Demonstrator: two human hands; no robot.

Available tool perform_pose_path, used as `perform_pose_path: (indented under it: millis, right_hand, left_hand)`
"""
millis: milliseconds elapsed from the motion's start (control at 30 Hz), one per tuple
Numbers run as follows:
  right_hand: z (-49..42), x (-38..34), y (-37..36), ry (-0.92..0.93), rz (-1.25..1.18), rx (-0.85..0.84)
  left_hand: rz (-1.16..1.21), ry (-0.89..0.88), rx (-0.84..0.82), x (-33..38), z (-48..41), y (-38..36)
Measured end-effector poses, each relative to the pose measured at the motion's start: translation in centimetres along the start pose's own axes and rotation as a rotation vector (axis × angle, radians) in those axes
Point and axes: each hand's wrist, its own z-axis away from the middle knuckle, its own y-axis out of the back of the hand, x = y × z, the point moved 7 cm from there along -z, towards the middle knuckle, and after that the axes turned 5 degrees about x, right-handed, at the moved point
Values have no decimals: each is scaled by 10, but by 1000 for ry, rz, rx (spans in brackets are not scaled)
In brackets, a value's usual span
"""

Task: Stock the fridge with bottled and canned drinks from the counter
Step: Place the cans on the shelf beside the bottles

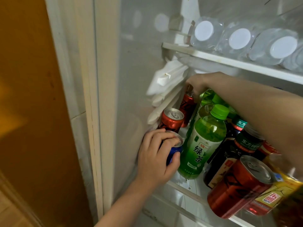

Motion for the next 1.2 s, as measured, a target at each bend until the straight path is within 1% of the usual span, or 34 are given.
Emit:
perform_pose_path:
  millis: [133, 300, 367, 433, 533, 567, 667, 967, 1067, 1200]
  right_hand:
    - [10, 1, 9, 2, -80, 36]
    - [39, -18, 27, 117, -230, 158]
    - [57, -26, 30, 166, -299, 180]
    - [77, -36, 31, 211, -372, 157]
    - [103, -49, 30, 256, -493, 44]
    - [110, -52, 30, 261, -498, 7]
    - [120, -63, 30, 261, -411, -44]
    - [109, -84, 24, 249, -222, 5]
    - [105, -83, 24, 270, -166, 26]
    - [99, -71, 21, 261, -106, 8]
  left_hand:
    - [11, 6, 9, 1, 1, 0]
    - [9, 19, -8, 2, -1, 2]
    - [5, 21, -22, 4, -2, 3]
    - [-6, 32, -43, 4, -2, 3]
    - [-20, 35, -59, 5, -3, 4]
    - [-24, 34, -59, 6, -3, 5]
    - [-24, 39, -61, 8, -4, 5]
    - [-18, 46, -80, 10, -4, 6]
    - [-15, 51, -69, 9, -4, 6]
    - [-17, 42, -55, 10, -4, 7]
